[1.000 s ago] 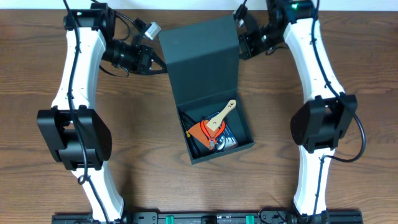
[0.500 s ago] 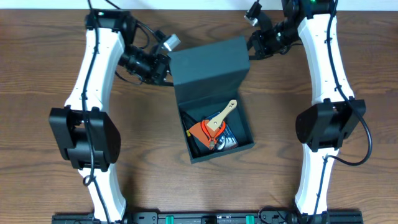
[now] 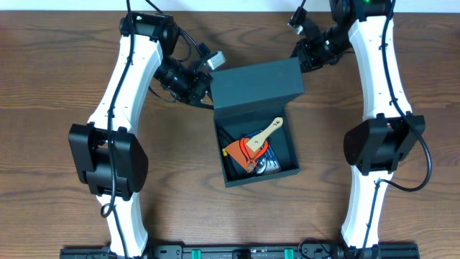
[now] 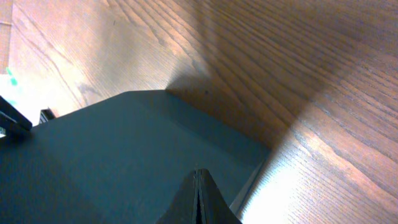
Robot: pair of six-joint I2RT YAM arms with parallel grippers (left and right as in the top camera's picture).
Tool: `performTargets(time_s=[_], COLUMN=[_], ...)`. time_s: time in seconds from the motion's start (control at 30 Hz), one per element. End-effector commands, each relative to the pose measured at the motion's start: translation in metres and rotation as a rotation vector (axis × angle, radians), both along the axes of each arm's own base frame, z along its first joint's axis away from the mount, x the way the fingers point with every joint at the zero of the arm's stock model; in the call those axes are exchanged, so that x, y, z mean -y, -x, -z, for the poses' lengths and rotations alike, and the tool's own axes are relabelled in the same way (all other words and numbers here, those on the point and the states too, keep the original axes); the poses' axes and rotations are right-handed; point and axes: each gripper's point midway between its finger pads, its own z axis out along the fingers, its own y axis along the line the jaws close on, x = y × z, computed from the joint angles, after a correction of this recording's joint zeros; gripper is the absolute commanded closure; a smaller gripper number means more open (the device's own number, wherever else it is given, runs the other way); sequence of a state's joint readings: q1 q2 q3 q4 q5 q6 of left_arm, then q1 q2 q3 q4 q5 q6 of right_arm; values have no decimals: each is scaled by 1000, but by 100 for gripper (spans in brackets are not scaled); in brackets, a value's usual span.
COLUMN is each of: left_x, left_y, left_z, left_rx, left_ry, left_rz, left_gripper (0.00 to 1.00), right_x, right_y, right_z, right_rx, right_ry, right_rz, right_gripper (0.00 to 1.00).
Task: Pack container
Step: 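Press the lid down flat onto the box with both grippers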
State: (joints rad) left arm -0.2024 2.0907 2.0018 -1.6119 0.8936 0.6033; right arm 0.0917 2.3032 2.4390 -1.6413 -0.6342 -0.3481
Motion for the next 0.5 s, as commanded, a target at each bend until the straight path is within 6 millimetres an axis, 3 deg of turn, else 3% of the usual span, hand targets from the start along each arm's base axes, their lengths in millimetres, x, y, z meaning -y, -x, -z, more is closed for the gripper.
performTargets(time_s=[0.0,0.2,0.47], left_x=[-8,-15,-8], left_y=[15,11,24], left_z=[-5,-10,-36], left_rx=[-36,-36,25], left_ry=[-60,-50,-38], left_rz=[20,-18,-12], left_gripper=[94,94,94], right_x=[-5,-8,-8], right_y=[0,2,7], right_z=[-6,-14,-29], right_rx=[28,44,72], right_ry=[-22,-42,-52], right_rz=[-29,-40,-40], right_gripper=[99,99,99])
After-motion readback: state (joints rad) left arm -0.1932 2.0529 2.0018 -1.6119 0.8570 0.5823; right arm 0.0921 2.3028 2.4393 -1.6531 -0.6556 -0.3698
